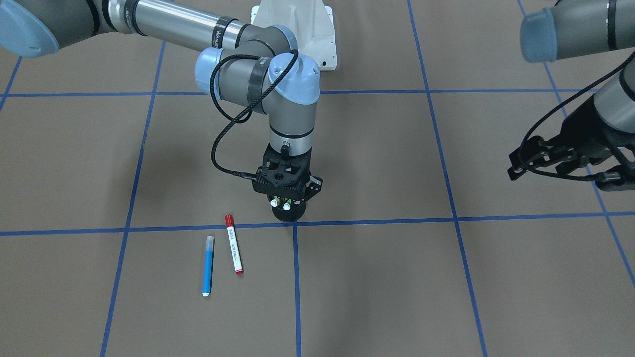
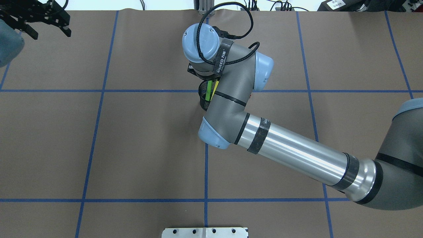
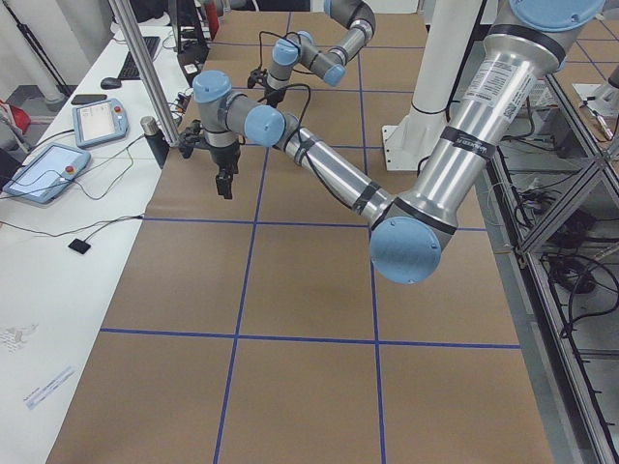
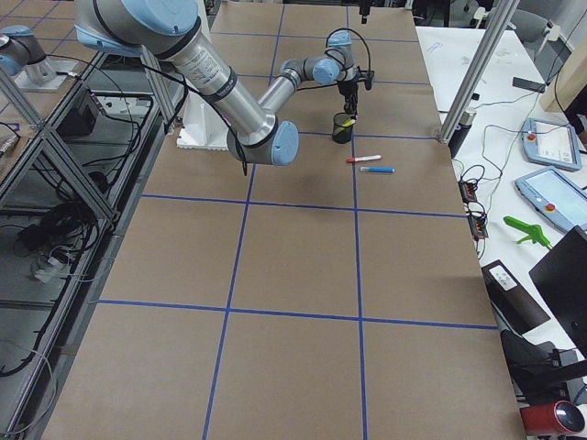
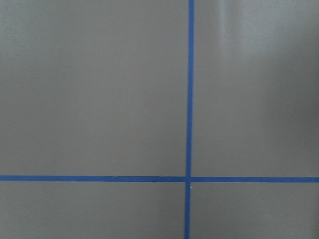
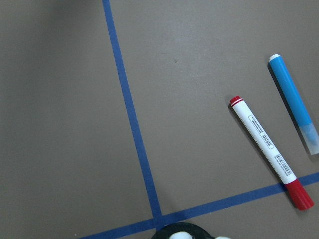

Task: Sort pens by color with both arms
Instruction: 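Lift the green highlighter from the cup with right gripper while left arm reaches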

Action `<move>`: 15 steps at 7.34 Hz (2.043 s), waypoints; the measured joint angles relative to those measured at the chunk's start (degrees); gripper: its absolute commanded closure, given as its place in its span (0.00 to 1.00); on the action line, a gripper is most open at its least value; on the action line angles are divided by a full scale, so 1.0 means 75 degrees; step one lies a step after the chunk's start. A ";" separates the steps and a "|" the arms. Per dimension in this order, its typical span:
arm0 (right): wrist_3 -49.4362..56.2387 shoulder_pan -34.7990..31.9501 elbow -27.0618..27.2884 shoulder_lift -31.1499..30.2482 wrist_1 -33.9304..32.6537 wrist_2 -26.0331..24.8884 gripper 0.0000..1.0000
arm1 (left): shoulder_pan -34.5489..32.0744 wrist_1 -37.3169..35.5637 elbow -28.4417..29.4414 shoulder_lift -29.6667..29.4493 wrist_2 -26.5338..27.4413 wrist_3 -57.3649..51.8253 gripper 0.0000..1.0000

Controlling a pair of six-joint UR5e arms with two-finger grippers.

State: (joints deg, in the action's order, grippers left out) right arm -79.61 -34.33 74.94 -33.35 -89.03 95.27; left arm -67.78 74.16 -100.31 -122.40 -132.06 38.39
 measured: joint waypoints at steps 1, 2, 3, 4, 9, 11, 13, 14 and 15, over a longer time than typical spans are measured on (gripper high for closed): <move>-0.0003 0.0004 0.0010 0.0004 0.0000 0.0003 0.81 | 0.0167 -0.0014 -0.0002 -0.0173 0.0020 0.0425 0.00; -0.0016 0.0004 0.0033 0.0012 0.0000 0.0011 0.81 | 0.0327 -0.0018 0.0007 -0.0347 0.0034 0.0829 0.00; -0.0025 -0.0004 0.0085 0.0029 -0.0002 0.0018 0.81 | 0.0519 -0.0020 0.0045 -0.0582 0.0045 0.1299 0.00; -0.0038 -0.0019 0.0190 0.0055 -0.0021 0.0024 0.81 | 0.0756 -0.0020 0.0127 -0.0862 0.0060 0.1815 0.00; 0.0184 -0.0716 0.1157 0.0094 -0.0991 0.0522 0.81 | 0.1316 0.0016 0.1220 -0.2259 0.0240 0.3297 0.00; 0.0733 -0.1397 0.1318 0.0175 -0.1434 0.1174 0.81 | 0.1324 0.0025 0.1267 -0.2313 0.0270 0.3320 0.00; 0.1636 -0.2232 0.1311 0.0186 -0.1898 0.2044 0.81 | 0.1383 0.0019 0.1587 -0.2626 0.0451 0.3618 0.00; 0.2401 -0.2663 0.1278 0.0168 -0.2398 0.2499 0.81 | 0.1537 0.0018 0.2023 -0.3025 0.0648 0.3927 0.00; 0.3193 -0.3107 0.1195 0.0152 -0.3031 0.2944 0.81 | 0.1729 0.0037 0.2408 -0.3360 0.0809 0.4232 0.00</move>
State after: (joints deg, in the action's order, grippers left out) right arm -55.66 -57.64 83.90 -32.21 -111.76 117.36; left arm -54.81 74.44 -82.25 -147.60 -126.00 70.13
